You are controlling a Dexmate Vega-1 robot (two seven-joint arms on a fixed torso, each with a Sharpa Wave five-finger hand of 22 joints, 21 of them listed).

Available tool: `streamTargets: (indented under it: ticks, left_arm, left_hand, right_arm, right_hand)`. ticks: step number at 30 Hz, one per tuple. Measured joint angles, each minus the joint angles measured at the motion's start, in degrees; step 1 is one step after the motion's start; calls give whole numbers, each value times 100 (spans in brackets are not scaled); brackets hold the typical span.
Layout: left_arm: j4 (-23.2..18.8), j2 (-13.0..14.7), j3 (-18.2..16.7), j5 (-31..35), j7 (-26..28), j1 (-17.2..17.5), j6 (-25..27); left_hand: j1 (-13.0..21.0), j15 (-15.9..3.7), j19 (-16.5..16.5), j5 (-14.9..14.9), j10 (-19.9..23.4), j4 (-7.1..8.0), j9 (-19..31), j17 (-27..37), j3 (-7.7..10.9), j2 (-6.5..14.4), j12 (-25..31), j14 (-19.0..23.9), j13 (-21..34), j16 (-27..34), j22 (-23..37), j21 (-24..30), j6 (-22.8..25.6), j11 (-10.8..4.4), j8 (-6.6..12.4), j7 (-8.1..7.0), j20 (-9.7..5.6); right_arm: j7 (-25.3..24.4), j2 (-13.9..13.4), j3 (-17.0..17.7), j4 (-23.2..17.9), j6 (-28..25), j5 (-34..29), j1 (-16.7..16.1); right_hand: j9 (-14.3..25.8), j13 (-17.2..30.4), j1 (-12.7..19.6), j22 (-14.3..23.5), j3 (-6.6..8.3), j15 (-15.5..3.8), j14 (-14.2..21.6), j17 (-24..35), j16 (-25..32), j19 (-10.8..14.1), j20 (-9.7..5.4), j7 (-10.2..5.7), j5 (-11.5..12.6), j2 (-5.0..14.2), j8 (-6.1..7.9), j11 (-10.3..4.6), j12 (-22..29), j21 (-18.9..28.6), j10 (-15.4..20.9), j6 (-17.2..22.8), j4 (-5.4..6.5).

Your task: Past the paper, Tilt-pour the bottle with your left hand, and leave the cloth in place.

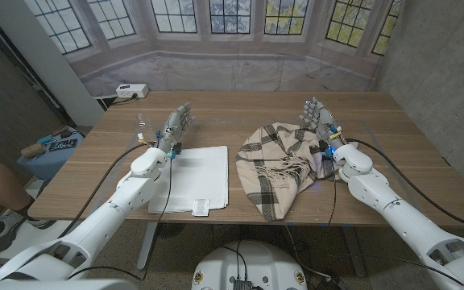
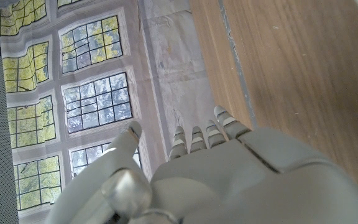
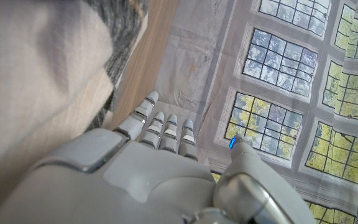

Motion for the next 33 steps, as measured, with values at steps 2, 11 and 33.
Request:
streamTargets:
  ticks: [2,11,33]
  left_arm:
    - [4,-1,3,-10,-9,-3,21]
    - [7,-2,10,-29,-30,-9,73]
    - [-988,493,-76,-87,101,544,417]
  left_hand:
    - [0,0,0,0,0,0,0,0,0,0,0,0,0,0,0,0,7,0,0,8,0]
    - [26,-1,-1,22,0,-23,-1,0,24,-25,0,0,-1,0,0,0,7,0,0,8,0]
    - [137,-1,61,44,21,-111,-2,-2,29,-31,0,0,-1,0,-1,-45,60,20,0,61,0]
  right_arm:
    - [-1,-9,-22,7,-23,-18,22]
    - [-1,-21,-48,-15,-30,-24,21]
    - [-138,-162,-60,-440,-30,-148,-295]
  right_hand:
    - [0,0,0,0,0,0,0,0,0,0,0,0,0,0,0,0,0,0,0,0,0]
    - [0,0,0,0,0,0,0,-1,0,0,0,0,0,0,0,0,0,0,0,-1,0]
    - [-2,-1,0,-2,23,1,-1,-16,0,81,-2,0,0,0,0,-20,0,0,20,-1,-24]
